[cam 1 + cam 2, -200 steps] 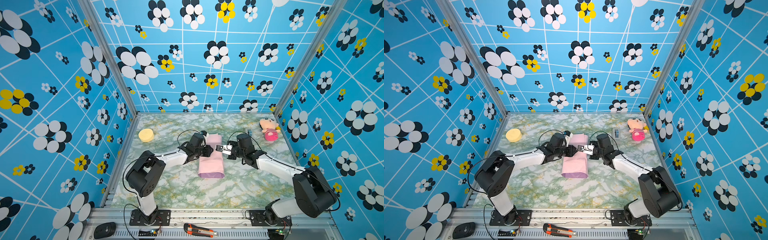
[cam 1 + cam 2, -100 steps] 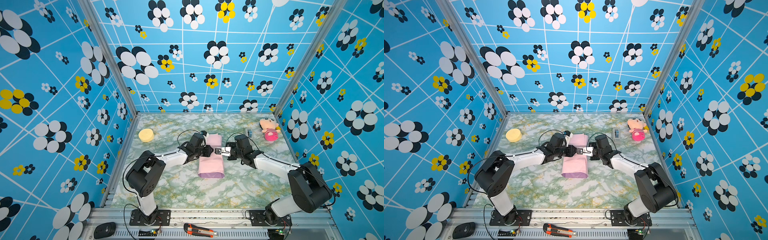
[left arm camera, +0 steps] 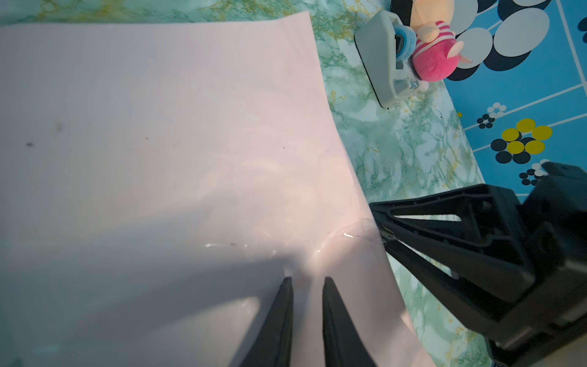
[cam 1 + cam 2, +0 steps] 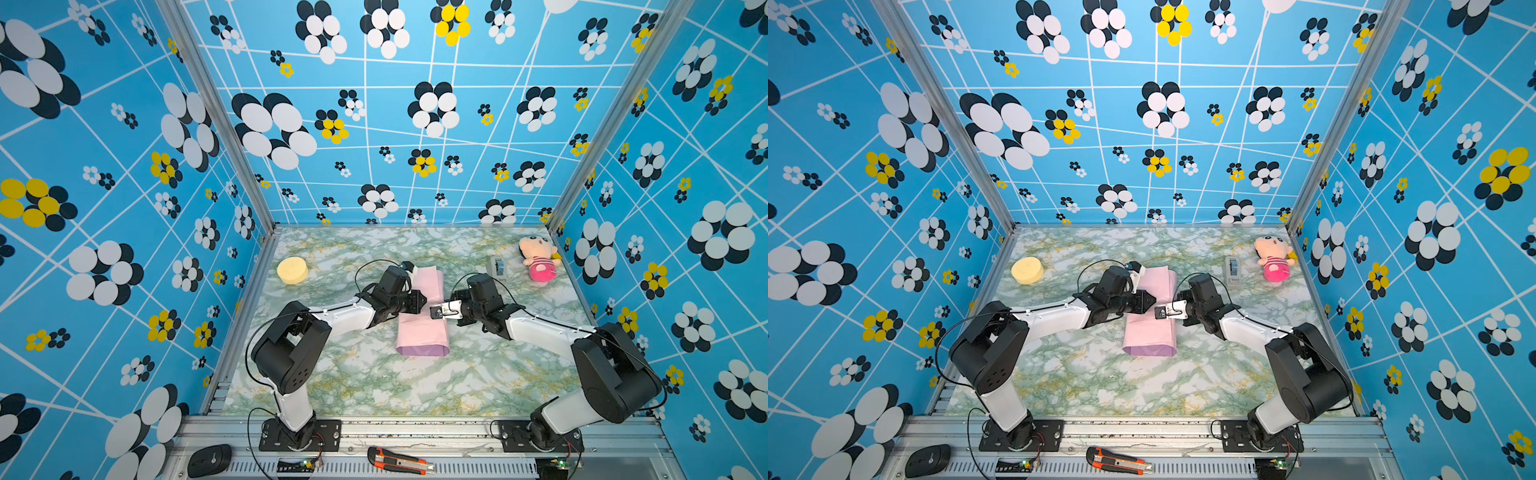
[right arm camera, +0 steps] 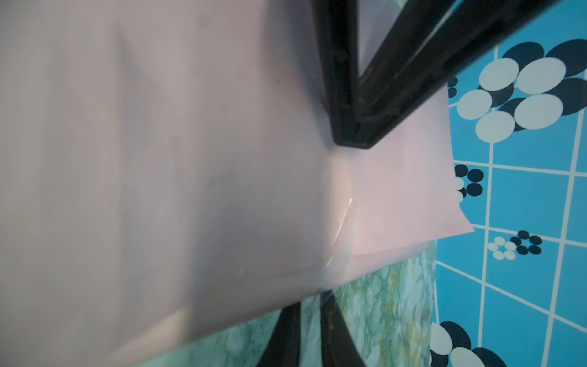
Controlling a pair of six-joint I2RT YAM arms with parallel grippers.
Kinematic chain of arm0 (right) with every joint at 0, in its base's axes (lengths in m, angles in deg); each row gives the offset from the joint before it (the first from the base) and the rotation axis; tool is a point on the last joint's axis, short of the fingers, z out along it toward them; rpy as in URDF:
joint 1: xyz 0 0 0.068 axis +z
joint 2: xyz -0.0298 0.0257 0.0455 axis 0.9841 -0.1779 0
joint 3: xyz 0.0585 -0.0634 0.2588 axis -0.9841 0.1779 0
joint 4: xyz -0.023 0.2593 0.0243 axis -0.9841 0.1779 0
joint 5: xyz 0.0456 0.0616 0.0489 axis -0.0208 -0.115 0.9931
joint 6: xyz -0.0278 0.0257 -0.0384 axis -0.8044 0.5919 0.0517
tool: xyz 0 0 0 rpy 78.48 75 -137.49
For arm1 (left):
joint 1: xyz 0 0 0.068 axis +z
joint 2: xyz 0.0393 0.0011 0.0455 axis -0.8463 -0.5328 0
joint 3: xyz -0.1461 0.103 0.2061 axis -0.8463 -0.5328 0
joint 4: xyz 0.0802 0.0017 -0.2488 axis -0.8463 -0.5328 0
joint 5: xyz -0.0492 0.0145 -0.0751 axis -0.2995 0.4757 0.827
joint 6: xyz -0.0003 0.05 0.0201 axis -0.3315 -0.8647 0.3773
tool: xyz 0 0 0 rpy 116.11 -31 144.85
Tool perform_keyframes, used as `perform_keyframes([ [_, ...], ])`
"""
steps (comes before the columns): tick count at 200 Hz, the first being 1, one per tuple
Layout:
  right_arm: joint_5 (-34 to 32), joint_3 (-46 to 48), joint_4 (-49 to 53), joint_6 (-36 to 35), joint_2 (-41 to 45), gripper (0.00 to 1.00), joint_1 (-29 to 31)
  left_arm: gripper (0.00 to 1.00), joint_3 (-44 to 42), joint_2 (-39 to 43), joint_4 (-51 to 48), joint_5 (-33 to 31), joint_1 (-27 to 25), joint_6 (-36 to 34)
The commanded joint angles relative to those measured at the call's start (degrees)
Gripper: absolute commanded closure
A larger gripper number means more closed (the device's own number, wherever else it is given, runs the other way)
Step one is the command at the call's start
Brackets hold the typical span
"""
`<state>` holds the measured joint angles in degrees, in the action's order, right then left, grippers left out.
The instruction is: Wrap the gift box in paper
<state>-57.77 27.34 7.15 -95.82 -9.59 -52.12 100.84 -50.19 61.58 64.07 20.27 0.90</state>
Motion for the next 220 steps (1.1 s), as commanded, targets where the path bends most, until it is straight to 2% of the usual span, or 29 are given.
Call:
perform_keyframes([
  [1, -2.5, -0.7, 1.8, 0.3, -0.7, 0.77, 0.3, 0.79, -0.7, -1.9, -7.0, -1.4, 0.0, -1.1],
  [54, -4.4, -1.2, 3.5, 3.6, 0.0, 0.64, 0.3, 0.79, -0.6, -1.9, -7.0, -1.3, 0.0, -1.1],
  [96, -6.3, -1.3, 9.1, 7.7, 3.1, 0.61, 0.2, 0.79, -0.4, -2.1, -6.8, -1.2, 0.0, -1.1],
  [124, -6.1, -1.2, 13.9, 13.7, 7.6, 0.61, -0.4, 0.79, -0.3, -2.3, -6.8, -1.0, 0.0, -1.0],
  [172, 1.5, -3.5, 18.7, 34.5, 17.1, 0.55, -3.4, 0.79, -0.3, -2.2, -6.7, -0.9, 0.0, -1.1],
  [198, 2.1, -5.7, 16.9, 54.9, 18.5, 0.58, -4.3, 0.79, -0.4, -2.1, -6.6, -1.0, -0.1, -1.2],
  [220, 7.3, -7.9, 16.0, 73.7, 16.7, 0.6, -4.3, 0.79, -0.6, -2.1, -6.5, -1.1, -0.1, -1.0],
])
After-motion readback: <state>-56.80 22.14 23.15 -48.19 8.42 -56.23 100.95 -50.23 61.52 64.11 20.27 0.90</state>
